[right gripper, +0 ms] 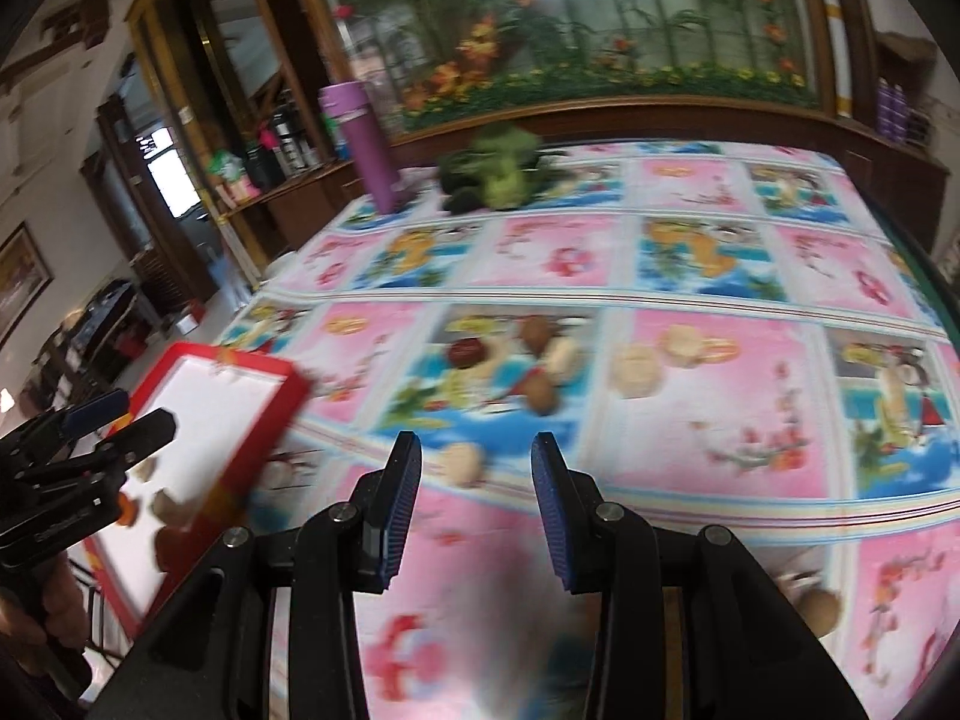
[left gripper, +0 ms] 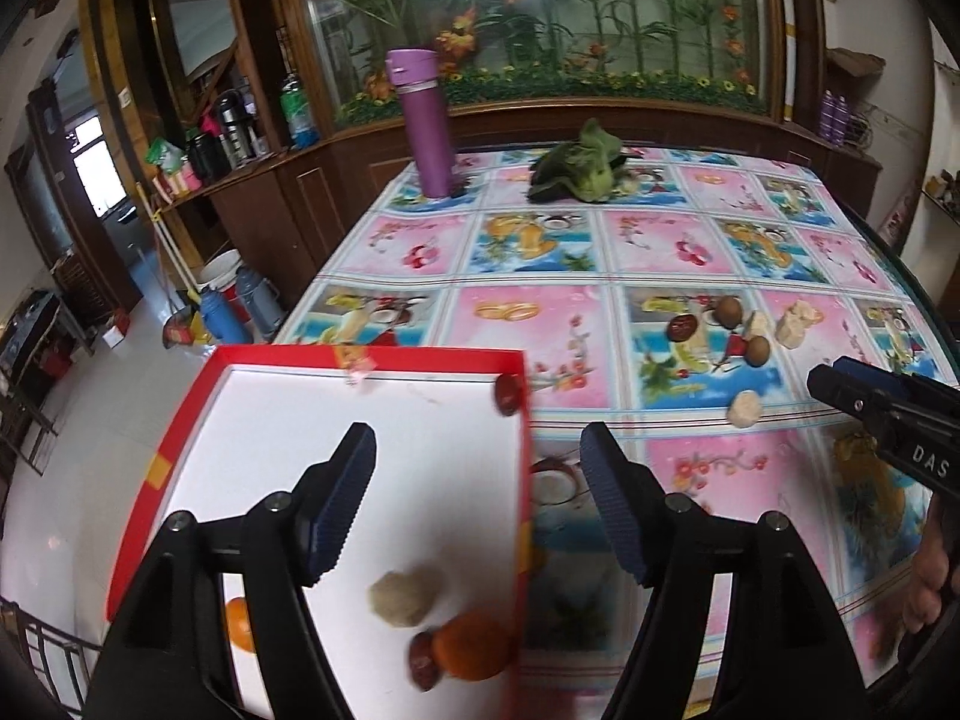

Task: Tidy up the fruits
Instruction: 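Grasp a beige ball with the right tool while the left tool grasps another beige ball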

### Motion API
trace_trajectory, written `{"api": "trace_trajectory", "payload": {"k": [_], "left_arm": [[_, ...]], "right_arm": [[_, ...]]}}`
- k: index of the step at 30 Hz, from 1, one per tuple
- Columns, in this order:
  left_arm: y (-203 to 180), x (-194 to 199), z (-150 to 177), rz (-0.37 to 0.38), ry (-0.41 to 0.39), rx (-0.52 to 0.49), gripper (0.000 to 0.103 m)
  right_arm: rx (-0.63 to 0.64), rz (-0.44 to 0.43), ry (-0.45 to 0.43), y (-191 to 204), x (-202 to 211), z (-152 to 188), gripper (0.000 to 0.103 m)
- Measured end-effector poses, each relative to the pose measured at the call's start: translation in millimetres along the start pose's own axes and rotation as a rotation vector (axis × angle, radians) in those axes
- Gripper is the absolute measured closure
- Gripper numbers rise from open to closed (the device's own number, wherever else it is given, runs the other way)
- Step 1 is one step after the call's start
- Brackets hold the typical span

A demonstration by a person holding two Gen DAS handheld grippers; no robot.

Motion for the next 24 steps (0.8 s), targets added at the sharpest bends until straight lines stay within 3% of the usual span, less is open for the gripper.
{"api": "trace_trajectory", "payload": {"k": [8, 12, 19, 24], "left_arm": [[-54, -25, 4, 0.125, 0.072, -0.049, 0.031], [-75, -39, 8, 0.191, 0.128, -0.059, 0.031], [-100, -53, 10, 0.24, 0.177, -0.087, 0.031], [-117, -61, 16, 0.278, 0.218, -0.095, 0.031]], "right_arm": [[-0.067, 0.093, 0.07, -61, -22, -2, 0.065], [-0.07, 0.11, 0.095, -63, -38, -9, 0.065], [-0.038, 0.21, 0.114, -65, -66, -18, 0.065], [-0.026, 0.206, 0.103, -69, -67, -20, 0.065]]}}
Point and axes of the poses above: each gripper's, at about its wrist camera, not at the fingertips, and x roughly against the way its jaws point, y to its left, z to its underside, the point moved 8 cm from there along -x, roughly the way its jaws point, and after that the axes turned 3 degrees about -y, right-handed, at the moved point
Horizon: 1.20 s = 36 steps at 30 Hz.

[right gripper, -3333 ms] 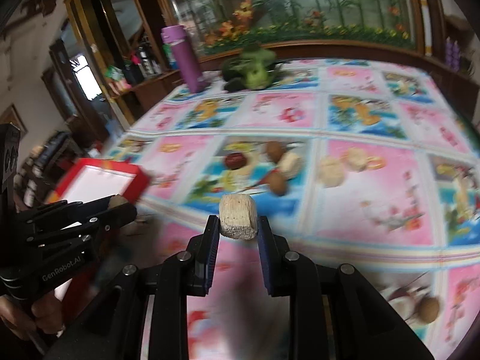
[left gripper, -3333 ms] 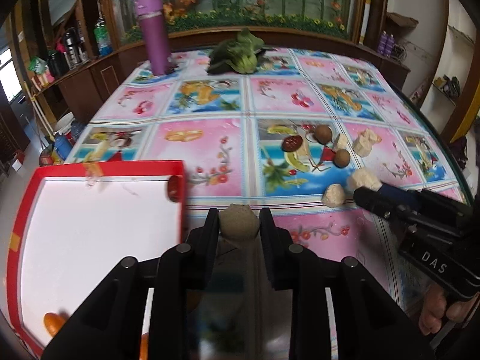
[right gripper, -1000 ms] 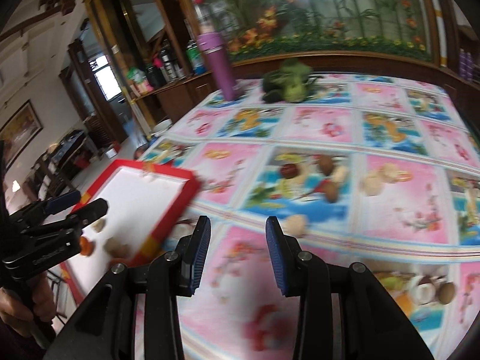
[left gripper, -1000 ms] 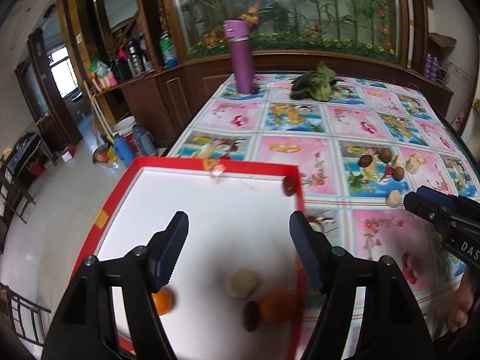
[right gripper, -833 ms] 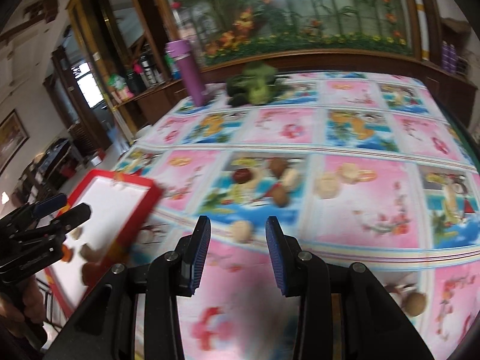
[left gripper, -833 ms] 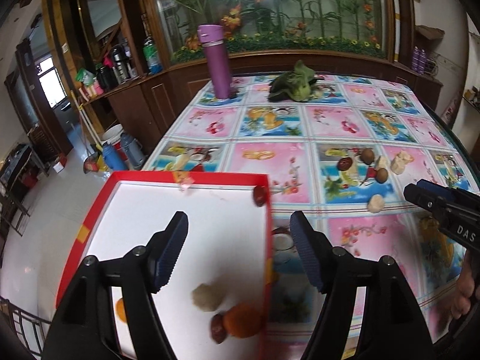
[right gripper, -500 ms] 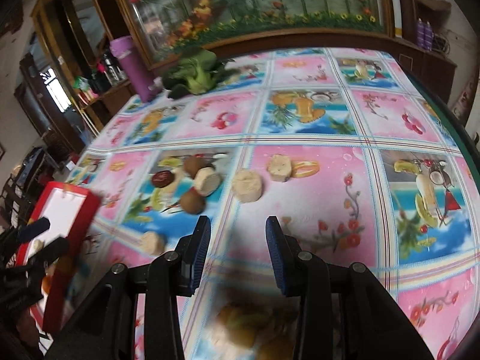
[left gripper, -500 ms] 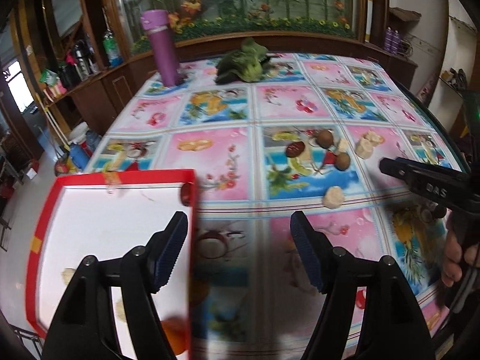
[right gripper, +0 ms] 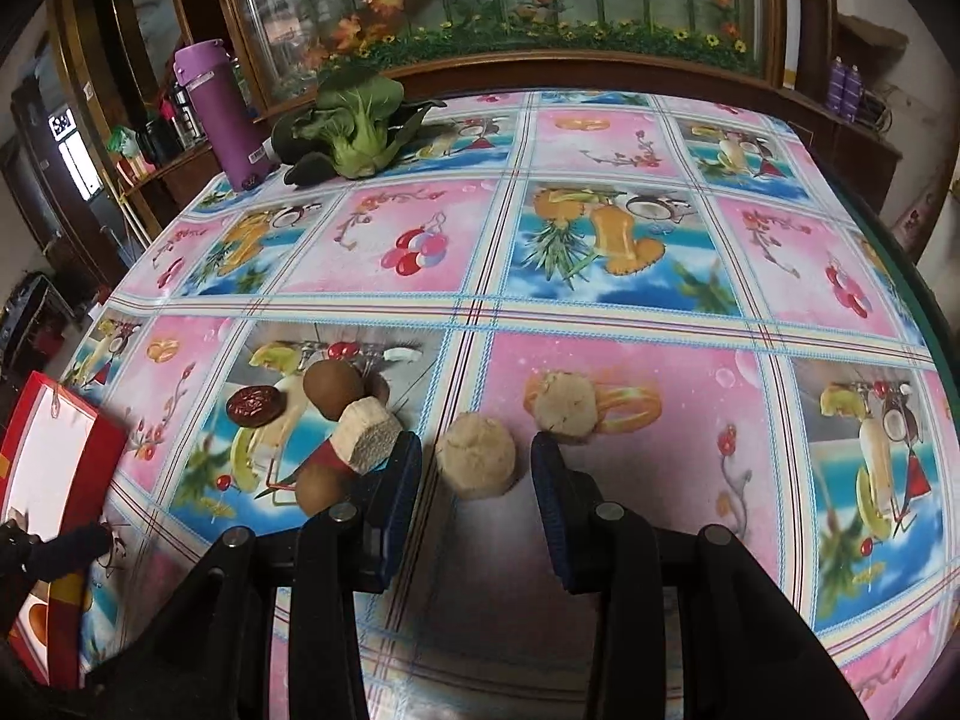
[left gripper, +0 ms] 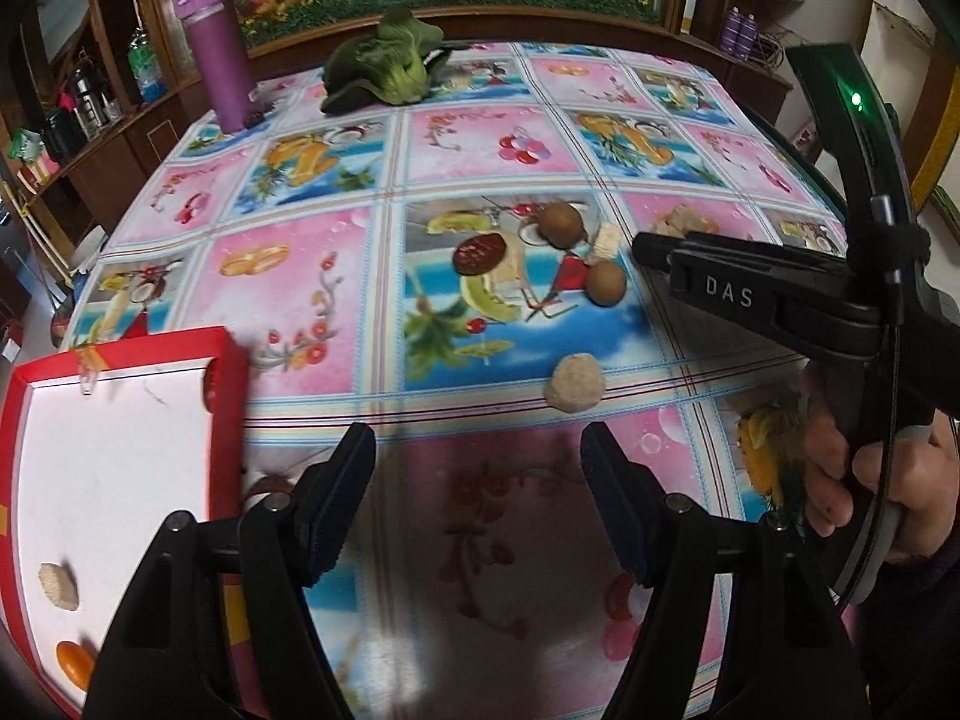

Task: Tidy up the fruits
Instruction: 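Grasp a beige ball with the right tool while the left tool grasps another beige ball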

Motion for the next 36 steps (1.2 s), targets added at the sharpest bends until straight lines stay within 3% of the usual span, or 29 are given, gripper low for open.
{"api": "trace_trajectory", "payload": {"k": [4, 11, 22, 30, 36], "left_arm": [[-13, -9, -2, 0.031, 0.024, -0.001, 0.031], [-24, -26, -9, 0.036, 0.039, 0.005, 0.033], [-17, -27, -14, 0.025, -0.001, 0.011, 0.078], [-6, -1, -8, 0.029, -0.042, 0.035, 0.078], [15, 32, 0, 0.028, -0.094, 0.071, 0.078]], "right_arm": [[0.02, 0.017, -0.01, -3, -1, 0, 0.077], [-0.03, -0.038, 0.007, -9, 3, 1, 0.077], [-0.072, -0.08, 0.021, -5, 7, 6, 0.077], [-0.053, -0.095, -0.036, 6, 25, 8, 0.077], [0.018, -0.132, -0.106, 39, 49, 16, 0.077]]}}
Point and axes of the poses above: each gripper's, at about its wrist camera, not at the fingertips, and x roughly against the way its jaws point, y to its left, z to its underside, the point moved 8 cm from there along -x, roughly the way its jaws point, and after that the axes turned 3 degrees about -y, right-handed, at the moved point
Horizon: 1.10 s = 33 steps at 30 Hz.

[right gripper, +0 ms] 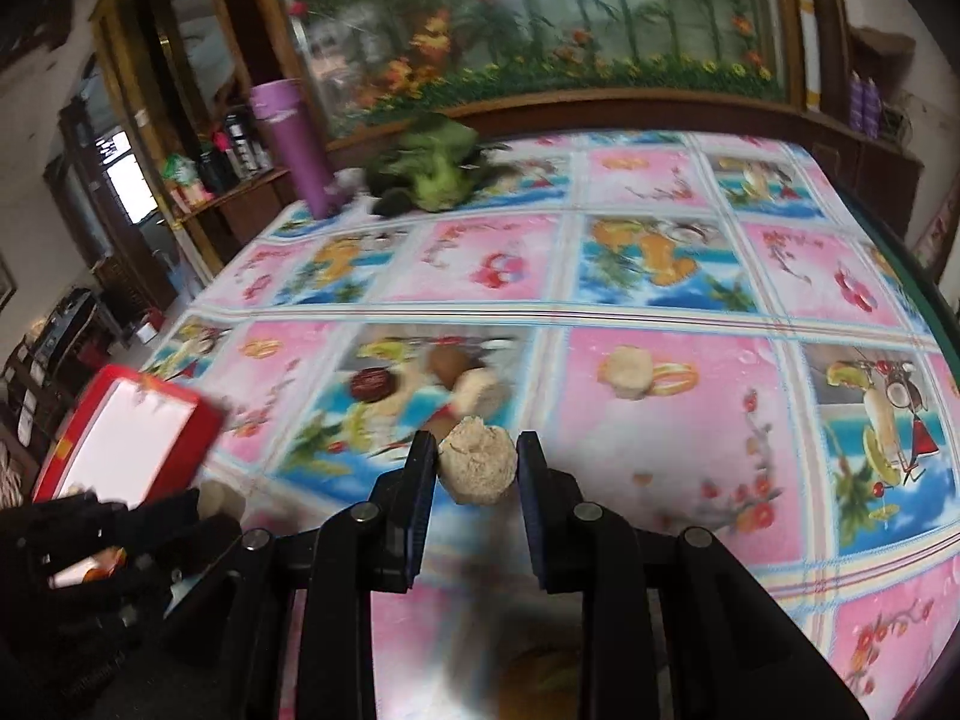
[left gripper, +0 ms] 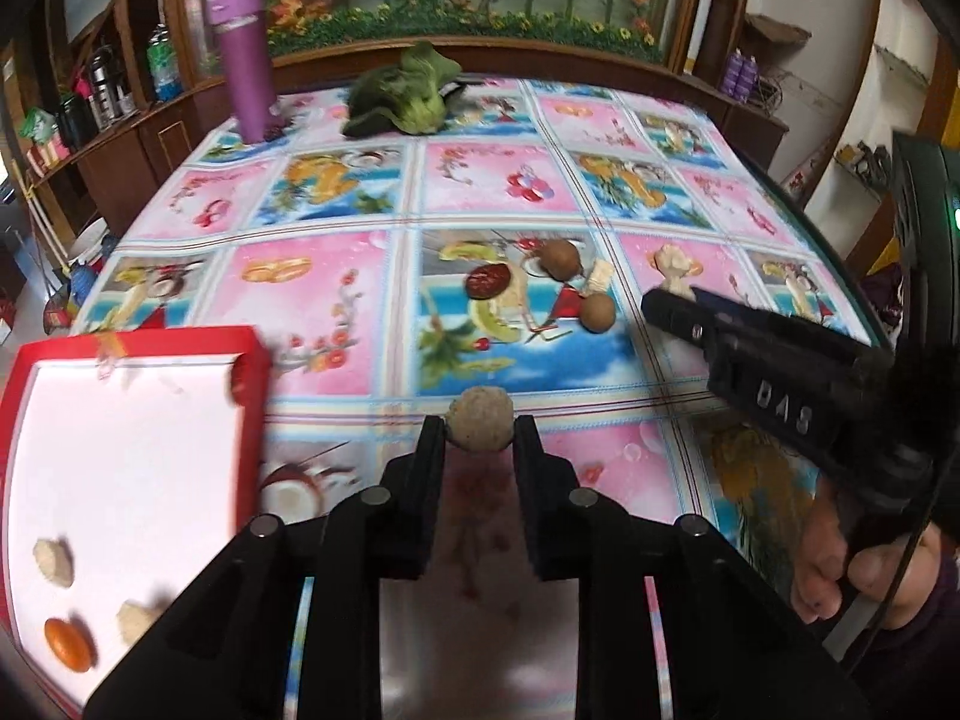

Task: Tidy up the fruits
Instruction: 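Grasp a beige ball with the right tool while the left tool grasps another beige ball, then carry both beige balls to the white tray and open both tools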

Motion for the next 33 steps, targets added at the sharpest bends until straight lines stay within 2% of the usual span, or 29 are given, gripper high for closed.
{"api": "trace_trajectory", "payload": {"k": [5, 10, 13, 18, 25, 33], "left_arm": [[36, 29, 6, -0.041, -0.046, 0.049, 0.078], [85, 56, 15, -0.116, -0.092, 0.113, 0.078], [123, 71, 23, -0.183, -0.111, 0.159, 0.078], [173, 83, 42, -0.243, -0.114, 0.245, 0.078], [210, 95, 66, -0.304, -0.117, 0.285, 0.078], [241, 103, 85, -0.356, -0.112, 0.33, 0.078]], "right_arm": [[0.036, -0.094, -0.016, 50, 15, 11, 0.077], [0.071, -0.209, 0.013, 112, 16, 25, 0.077], [0.12, -0.245, 0.026, 149, 16, 30, 0.077], [0.181, -0.297, 0.055, 200, 12, 40, 0.077], [0.275, -0.356, 0.102, 253, 11, 71, 0.077], [0.341, -0.396, 0.142, 285, 10, 94, 0.077]]}}
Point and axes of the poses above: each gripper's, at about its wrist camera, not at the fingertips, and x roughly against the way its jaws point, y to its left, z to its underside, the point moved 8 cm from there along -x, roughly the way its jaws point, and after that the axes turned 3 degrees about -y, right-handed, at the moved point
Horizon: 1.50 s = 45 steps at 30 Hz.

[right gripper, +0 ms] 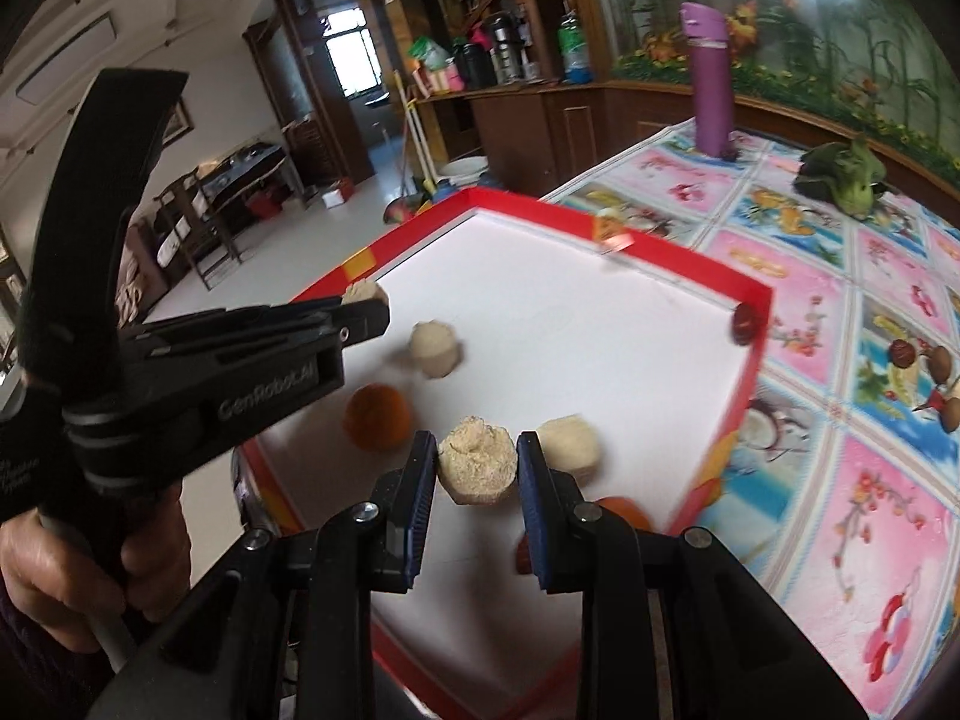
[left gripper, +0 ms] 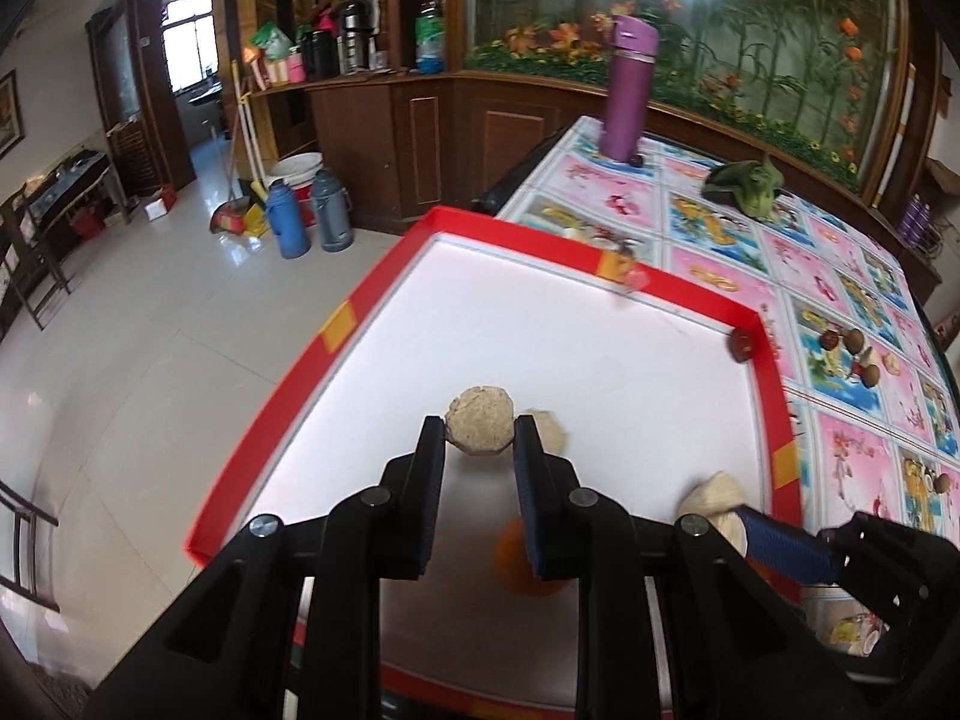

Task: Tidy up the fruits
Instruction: 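Carry both beige balls to the white tray and open both tools, then grasp a brown kiwi with the right tool while the left tool reaches a date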

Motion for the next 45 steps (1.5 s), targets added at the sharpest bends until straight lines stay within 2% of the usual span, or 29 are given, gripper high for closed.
{"api": "trace_trajectory", "payload": {"k": [10, 16, 17, 21, 23, 26, 30, 39, 45], "left_arm": [[20, -6, 11, -0.041, 0.027, 0.009, 0.078], [22, -6, 14, -0.057, 0.038, 0.014, 0.078], [22, -6, 14, -0.062, 0.042, 0.015, 0.076], [23, -2, 12, -0.076, 0.033, 0.025, 0.049], [22, 2, 9, -0.082, 0.019, 0.02, 0.045], [15, 8, 4, -0.079, -0.001, 0.013, 0.041], [-6, 11, -2, -0.054, -0.011, -0.024, 0.041], [-98, 17, -14, 0.075, -0.009, -0.173, 0.041], [-163, 16, -16, 0.186, 0.017, -0.255, 0.041]], "right_arm": [[0.024, -0.029, 0.079, 23, -15, 24, 0.076], [0.028, -0.029, 0.095, 25, -14, 26, 0.076], [0.024, -0.03, 0.096, 24, -12, 26, 0.075], [-0.011, -0.047, 0.075, 16, -1, 22, 0.068], [-0.027, -0.039, 0.044, 7, 8, 17, 0.067], [-0.071, -0.022, -0.009, -14, 26, 9, 0.066], [-0.141, 0.044, -0.066, -58, 47, 3, 0.065], [-0.298, 0.208, -0.12, -168, 92, 15, 0.065], [-0.373, 0.321, -0.148, -238, 129, 24, 0.065]]}}
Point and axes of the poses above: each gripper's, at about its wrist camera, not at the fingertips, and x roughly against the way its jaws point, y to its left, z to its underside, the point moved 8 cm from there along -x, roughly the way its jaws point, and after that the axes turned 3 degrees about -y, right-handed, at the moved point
